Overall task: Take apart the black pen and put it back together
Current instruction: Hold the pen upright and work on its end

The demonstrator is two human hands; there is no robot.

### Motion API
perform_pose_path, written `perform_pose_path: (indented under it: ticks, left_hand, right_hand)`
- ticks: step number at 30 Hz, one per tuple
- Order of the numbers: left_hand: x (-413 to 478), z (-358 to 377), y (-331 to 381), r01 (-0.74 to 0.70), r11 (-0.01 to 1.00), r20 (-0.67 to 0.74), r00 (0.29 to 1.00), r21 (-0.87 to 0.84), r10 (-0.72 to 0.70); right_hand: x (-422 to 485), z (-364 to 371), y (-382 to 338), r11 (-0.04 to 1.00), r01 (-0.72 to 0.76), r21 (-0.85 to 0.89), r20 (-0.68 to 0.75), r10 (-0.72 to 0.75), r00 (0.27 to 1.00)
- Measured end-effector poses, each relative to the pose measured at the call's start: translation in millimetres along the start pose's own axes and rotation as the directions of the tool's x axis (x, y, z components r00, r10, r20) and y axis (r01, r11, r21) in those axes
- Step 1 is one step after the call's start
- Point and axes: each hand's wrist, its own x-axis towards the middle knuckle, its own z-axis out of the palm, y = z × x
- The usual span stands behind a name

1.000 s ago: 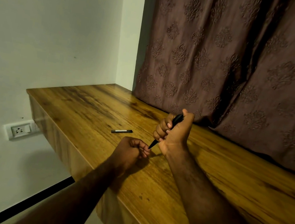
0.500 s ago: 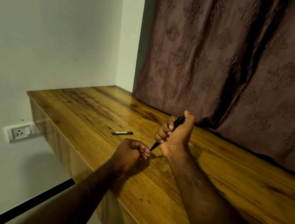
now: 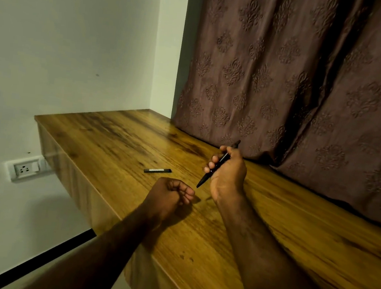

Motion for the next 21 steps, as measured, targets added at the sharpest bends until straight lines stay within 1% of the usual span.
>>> perform_pose_path:
  ticks: [1, 3, 4, 6, 7, 8, 11, 13, 16, 18, 21]
  left_hand:
    - [-0.2, 0.2, -0.6, 0.011, 1.000, -0.005, 1.000, -0.014, -0.011]
    - [-0.8, 1.0, 0.0, 0.036, 0.998, -0.008, 0.999, -0.052, -0.037]
    - [-1.0, 1.4, 1.1, 0.038, 0.997, -0.011, 0.999, -0.061, -0.039]
    - [-1.0, 1.9, 3.4, 0.030, 0.998, -0.012, 0.999, -0.057, -0.030]
    - [-1.2, 1.5, 3.8, 0.025, 0.999, -0.008, 1.000, -0.048, -0.025]
    - [-1.6, 0.9, 3.9, 0.017, 0.999, -0.003, 1.000, -0.031, -0.017]
    - [-3.4, 0.4, 3.5, -0.004, 1.000, 0.004, 1.000, 0.010, 0.004]
    - [-5.6, 0.8, 5.5, 0.017, 1.000, 0.017, 1.000, -0.013, -0.016]
    - [-4.6, 1.0, 7.4, 0.027, 0.999, 0.024, 0.999, -0.038, -0.026]
    - [-4.1, 0.2, 6.3, 0.017, 1.000, 0.014, 1.000, -0.010, -0.017]
    - [-4.9, -0.1, 3.5, -0.008, 0.998, 0.015, 1.000, 0.055, 0.007]
  right_hand:
    - [1.6, -0.6, 1.1, 0.996, 0.059, -0.063, -0.017, -0.060, 0.998]
    - [3.9, -3.9, 5.3, 0.954, 0.204, -0.220, 0.003, -0.209, 0.978]
    - [4.9, -7.8, 8.8, 0.907, 0.270, -0.322, 0.023, -0.277, 0.961]
    - [4.9, -15.1, 17.0, 0.765, 0.360, -0.534, 0.074, -0.382, 0.921]
    - [3.7, -19.2, 21.1, 0.697, 0.382, -0.607, 0.106, -0.405, 0.908]
    - [2.4, -22.3, 24.5, 0.653, 0.395, -0.646, 0.130, -0.415, 0.900]
    - [2.0, -26.8, 25.9, 0.613, 0.406, -0.678, 0.145, -0.430, 0.891]
    - [3.3, -26.1, 23.7, 0.597, 0.412, -0.688, 0.135, -0.453, 0.881]
    - [4.6, -25.8, 22.4, 0.530, 0.474, -0.703, 0.160, -0.532, 0.832]
    - [4.9, -26.9, 22.6, 0.481, 0.500, -0.720, 0.194, -0.553, 0.810]
    - [2.0, -27.2, 25.2, 0.428, 0.475, -0.769, 0.231, -0.506, 0.831]
